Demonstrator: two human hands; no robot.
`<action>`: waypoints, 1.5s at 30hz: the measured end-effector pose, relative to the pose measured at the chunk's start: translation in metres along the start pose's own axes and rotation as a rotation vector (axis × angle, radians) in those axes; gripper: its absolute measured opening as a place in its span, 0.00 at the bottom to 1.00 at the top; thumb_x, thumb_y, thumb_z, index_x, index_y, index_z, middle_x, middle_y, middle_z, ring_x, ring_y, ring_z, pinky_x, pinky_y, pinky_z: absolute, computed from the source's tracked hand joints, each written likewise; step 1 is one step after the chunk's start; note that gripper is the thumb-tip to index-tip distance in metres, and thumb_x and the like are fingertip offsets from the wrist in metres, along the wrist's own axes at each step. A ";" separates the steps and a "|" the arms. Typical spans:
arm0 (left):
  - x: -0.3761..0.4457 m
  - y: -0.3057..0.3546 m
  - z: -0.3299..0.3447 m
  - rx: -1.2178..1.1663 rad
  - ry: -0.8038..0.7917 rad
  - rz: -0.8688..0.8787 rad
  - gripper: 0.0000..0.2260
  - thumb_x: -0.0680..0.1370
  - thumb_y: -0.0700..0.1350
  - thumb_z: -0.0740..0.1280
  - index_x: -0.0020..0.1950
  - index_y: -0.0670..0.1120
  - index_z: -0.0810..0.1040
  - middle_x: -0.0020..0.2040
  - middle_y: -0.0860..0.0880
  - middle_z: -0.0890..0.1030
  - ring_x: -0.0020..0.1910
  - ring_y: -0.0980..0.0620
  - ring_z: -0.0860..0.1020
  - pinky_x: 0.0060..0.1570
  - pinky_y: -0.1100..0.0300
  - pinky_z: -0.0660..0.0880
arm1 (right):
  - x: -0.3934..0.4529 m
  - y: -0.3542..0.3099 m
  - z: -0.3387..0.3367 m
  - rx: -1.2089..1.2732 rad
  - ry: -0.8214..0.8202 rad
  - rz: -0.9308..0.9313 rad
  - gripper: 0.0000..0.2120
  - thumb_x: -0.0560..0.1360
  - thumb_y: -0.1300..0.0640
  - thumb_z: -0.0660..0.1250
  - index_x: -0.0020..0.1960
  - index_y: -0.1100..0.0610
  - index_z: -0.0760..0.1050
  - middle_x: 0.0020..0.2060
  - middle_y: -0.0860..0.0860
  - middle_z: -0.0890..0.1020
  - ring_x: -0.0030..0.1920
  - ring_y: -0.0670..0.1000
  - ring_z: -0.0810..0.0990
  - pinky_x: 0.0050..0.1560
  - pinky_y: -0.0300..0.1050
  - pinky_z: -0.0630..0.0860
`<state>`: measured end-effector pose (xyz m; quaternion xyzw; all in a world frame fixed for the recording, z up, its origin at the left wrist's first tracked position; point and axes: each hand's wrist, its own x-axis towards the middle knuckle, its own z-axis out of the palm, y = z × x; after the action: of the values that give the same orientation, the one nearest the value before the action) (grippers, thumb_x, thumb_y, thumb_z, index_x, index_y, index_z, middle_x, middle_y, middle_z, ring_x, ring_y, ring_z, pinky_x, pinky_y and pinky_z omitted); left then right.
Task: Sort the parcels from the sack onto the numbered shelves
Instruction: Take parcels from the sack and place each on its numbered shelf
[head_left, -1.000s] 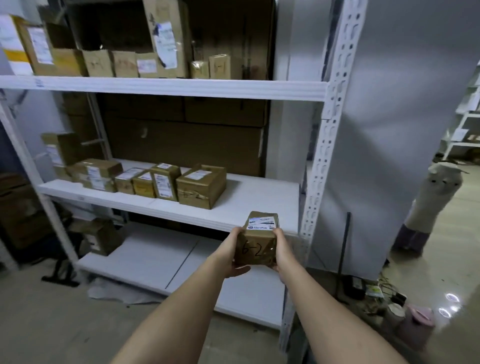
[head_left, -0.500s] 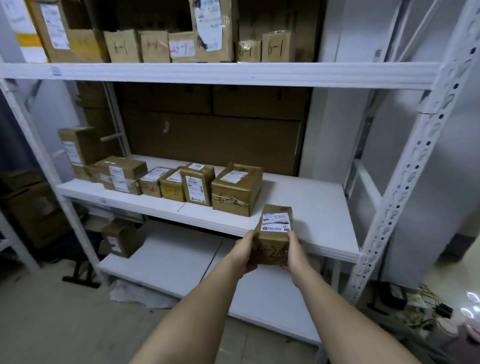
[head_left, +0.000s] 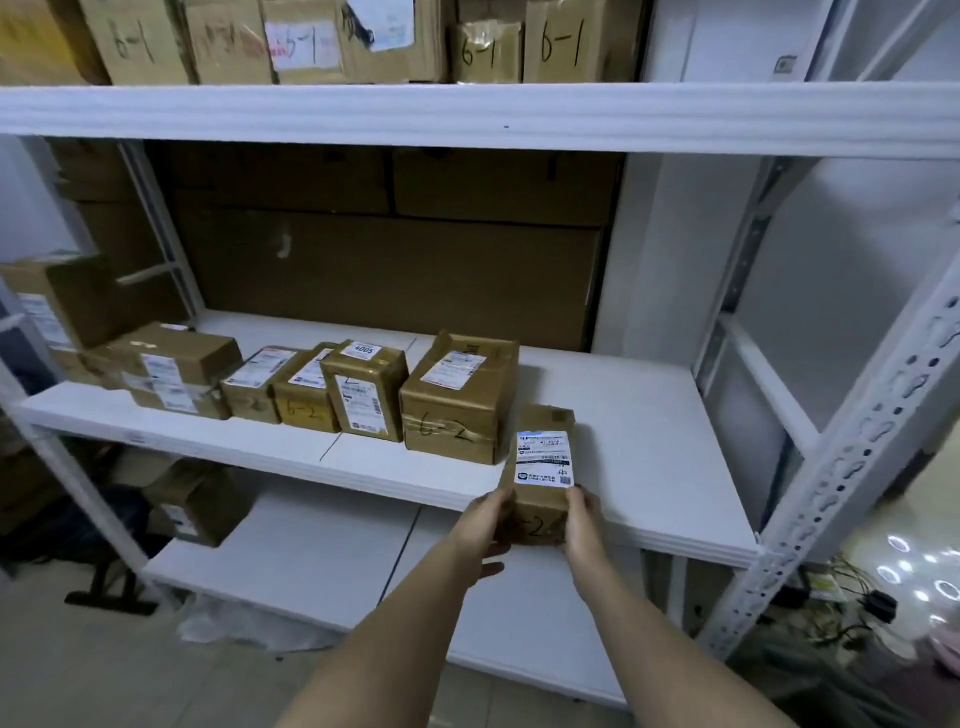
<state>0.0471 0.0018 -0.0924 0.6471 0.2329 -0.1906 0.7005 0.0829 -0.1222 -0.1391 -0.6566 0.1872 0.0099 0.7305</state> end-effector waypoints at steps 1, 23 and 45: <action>0.009 0.002 -0.002 0.001 -0.008 -0.011 0.14 0.79 0.58 0.61 0.60 0.52 0.72 0.54 0.50 0.75 0.59 0.45 0.76 0.58 0.52 0.73 | 0.007 0.001 0.003 -0.020 0.011 0.004 0.12 0.79 0.52 0.58 0.60 0.52 0.73 0.55 0.56 0.81 0.53 0.56 0.80 0.54 0.53 0.78; 0.127 0.037 -0.013 0.119 -0.162 0.011 0.14 0.77 0.44 0.64 0.62 0.41 0.74 0.41 0.46 0.77 0.36 0.51 0.72 0.32 0.63 0.68 | 0.094 0.011 0.047 -0.008 0.222 0.035 0.11 0.72 0.63 0.65 0.52 0.53 0.73 0.51 0.58 0.82 0.53 0.61 0.81 0.58 0.62 0.76; 0.166 0.045 -0.010 0.112 -0.072 0.030 0.14 0.76 0.44 0.67 0.59 0.41 0.76 0.43 0.43 0.75 0.33 0.50 0.69 0.31 0.62 0.66 | 0.134 0.003 0.055 -0.071 0.206 -0.009 0.18 0.76 0.66 0.61 0.66 0.61 0.68 0.51 0.56 0.78 0.49 0.57 0.77 0.45 0.47 0.71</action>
<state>0.2082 0.0211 -0.1512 0.6813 0.1870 -0.2159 0.6739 0.2208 -0.0996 -0.1763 -0.6804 0.2578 -0.0542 0.6839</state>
